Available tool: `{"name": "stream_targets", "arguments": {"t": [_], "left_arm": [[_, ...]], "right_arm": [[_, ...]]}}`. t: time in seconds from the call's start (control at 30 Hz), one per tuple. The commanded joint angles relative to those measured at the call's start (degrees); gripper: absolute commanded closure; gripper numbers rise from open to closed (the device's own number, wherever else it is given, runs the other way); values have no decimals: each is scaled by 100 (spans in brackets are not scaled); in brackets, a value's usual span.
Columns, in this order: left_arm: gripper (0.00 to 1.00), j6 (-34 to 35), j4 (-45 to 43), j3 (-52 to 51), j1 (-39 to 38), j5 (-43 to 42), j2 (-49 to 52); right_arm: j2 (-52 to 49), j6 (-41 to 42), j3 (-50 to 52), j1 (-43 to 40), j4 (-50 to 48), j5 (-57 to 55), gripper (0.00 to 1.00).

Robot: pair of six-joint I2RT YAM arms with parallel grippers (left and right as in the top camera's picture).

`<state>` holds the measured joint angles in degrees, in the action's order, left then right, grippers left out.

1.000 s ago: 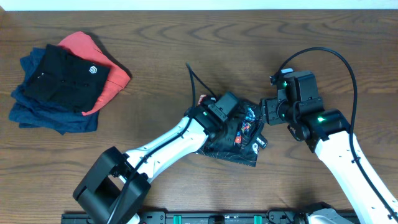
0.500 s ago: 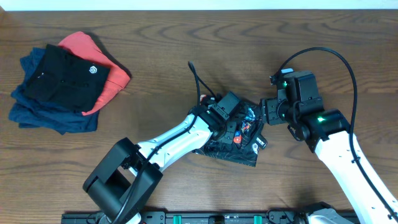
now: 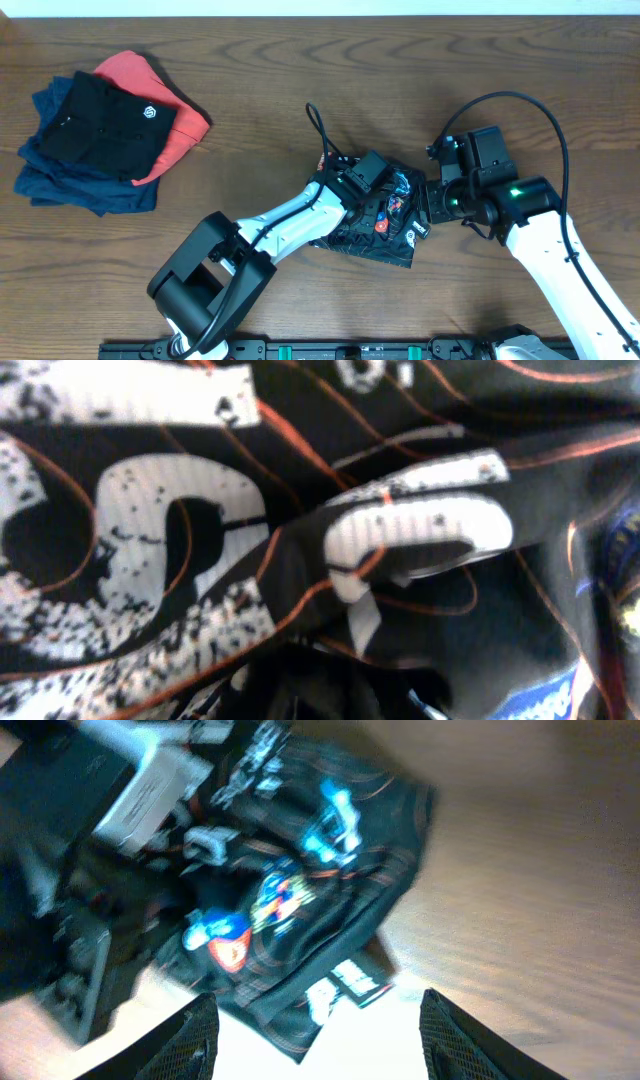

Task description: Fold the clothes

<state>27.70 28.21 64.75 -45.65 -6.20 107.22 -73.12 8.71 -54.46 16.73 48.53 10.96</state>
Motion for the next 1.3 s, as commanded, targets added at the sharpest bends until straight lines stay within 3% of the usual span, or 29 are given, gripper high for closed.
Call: {"name": "stream_targets", "arguments": {"t": [0.0,0.1,0.33,0.5,0.77,1.27], "left_arm": [[70,66,-24,-79,-7,0,297],[59,26,-17,-72,0,2,238],[53,-114,260,-15,28,11,-678],[47,-160,678,-15,105,459,-1408],[44,-214,955,-52,472,839,-1665],[44,-197,964,-79,798,837,-1547]], "right_arm": [[-72,197,140,-66,11,557,38],[-90,199,142,-66,-52,557,37],[-92,269,142,-66,-98,557,34],[-107,398,144,-66,-79,553,34],[-310,723,240,-31,92,603,36],[-1744,758,520,542,-297,1482,37]]}}
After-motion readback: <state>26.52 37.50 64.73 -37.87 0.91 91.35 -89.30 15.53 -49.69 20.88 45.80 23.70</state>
